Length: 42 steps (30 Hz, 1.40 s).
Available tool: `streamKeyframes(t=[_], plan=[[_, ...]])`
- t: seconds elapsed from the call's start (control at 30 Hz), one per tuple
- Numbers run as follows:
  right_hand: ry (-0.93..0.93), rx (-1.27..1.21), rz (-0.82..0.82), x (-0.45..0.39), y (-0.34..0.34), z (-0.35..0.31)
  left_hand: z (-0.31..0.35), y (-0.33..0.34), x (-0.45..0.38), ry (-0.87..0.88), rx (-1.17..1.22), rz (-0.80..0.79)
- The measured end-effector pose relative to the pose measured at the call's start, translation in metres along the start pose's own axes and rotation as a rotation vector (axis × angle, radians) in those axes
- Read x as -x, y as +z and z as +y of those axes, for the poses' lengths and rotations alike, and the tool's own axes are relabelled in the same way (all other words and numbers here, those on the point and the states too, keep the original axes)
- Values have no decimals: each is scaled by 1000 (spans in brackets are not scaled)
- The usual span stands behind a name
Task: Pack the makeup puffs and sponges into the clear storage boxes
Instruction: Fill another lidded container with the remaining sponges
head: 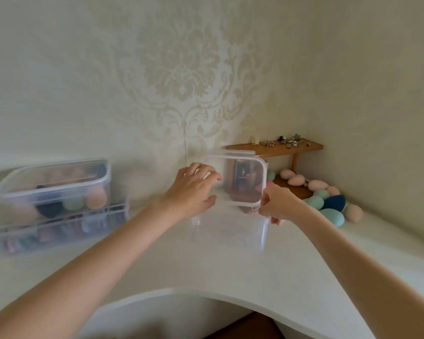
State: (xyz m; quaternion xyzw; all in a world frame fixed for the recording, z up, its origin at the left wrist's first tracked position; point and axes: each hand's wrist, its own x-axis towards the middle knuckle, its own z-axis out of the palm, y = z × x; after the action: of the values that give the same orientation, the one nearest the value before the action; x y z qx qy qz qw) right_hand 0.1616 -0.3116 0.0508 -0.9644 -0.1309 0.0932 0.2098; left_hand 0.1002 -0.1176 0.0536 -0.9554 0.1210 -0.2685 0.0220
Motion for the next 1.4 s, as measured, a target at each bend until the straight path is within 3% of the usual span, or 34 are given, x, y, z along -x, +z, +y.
streamKeyframes(t=[0.07, 0.17, 0.23, 0.3, 0.37, 0.47, 0.57, 0.73, 0.83, 0.97, 1.03, 1.1, 1.17, 1.27, 1.4], plan=[[-29, 44, 31, -4, 4, 6, -2, 15, 1, -102, 68, -288], [-60, 74, 20, -10, 7, 15, -5, 30, 1, -117, 11, -464], [-30, -2, 9, -19, 4, 22, -3, 37, 3, -130, 10, -492], [36, -201, 219, -32, -8, 27, 1, 41, 5, -176, 64, -486], [87, -110, 423, -51, -15, 30, 6, 42, 4, -233, 115, -483], [4, 306, 311, -77, -6, 31, 10, 41, 0, -283, 154, -521], [-143, 380, 189, -112, 15, 46, 13, 41, -1, -279, 191, -522], [-148, 469, 319, -123, 30, 61, 18, 46, 0, -274, 250, -515], [-29, 243, 331, -111, 21, 63, 26, 48, 0, -285, 303, -500], [71, -303, 644, -77, -19, 50, 40, 49, -6, -306, 371, -470], [28, -627, 809, -54, -40, 37, 47, 51, -9, -306, 418, -438], [-117, -714, 907, -31, -45, 23, 58, 53, -14, -295, 473, -423], [-254, -581, 708, -18, -30, 11, 66, 56, -17, -296, 528, -418], [-216, -369, 248, -22, 8, 10, 70, 60, -20, -306, 577, -340], [-204, -230, 213, -28, 22, 9, 60, 56, -16, -337, 559, -109]])
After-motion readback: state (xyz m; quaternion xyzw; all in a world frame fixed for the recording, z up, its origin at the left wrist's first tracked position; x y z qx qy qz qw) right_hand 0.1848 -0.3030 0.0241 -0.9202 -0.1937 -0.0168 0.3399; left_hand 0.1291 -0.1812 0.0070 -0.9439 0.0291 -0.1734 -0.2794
